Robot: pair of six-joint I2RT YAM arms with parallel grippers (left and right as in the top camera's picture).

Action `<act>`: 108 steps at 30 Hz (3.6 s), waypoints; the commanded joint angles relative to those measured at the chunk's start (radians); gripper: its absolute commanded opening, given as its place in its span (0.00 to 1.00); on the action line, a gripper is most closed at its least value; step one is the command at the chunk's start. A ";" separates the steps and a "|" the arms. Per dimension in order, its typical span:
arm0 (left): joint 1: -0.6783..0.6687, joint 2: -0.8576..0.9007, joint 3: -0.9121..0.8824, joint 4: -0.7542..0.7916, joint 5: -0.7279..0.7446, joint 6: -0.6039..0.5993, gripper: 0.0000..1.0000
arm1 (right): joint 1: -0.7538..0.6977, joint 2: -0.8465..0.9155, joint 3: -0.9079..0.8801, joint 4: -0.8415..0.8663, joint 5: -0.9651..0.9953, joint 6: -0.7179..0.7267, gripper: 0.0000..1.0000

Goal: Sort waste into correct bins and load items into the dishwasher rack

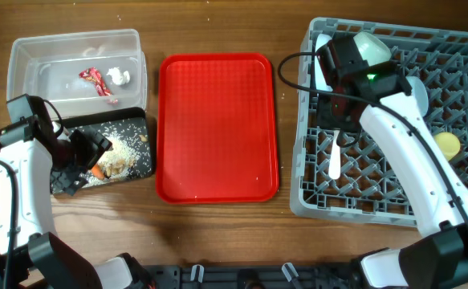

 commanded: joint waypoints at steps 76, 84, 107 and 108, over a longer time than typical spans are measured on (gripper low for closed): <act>-0.452 -0.635 -0.130 0.062 -0.073 0.129 1.00 | -0.103 -1.061 -0.270 -0.044 -0.166 -0.341 1.00; -0.452 -0.635 -0.130 0.062 -0.073 0.129 1.00 | -0.100 -1.164 -0.334 -0.027 -0.116 -0.351 0.99; -0.452 -0.635 -0.130 0.062 -0.073 0.129 1.00 | -0.100 -1.598 -1.434 1.361 -0.126 -0.636 1.00; -0.452 -0.635 -0.130 0.062 -0.073 0.129 1.00 | -0.100 -1.598 -1.434 1.356 -0.144 -0.666 1.00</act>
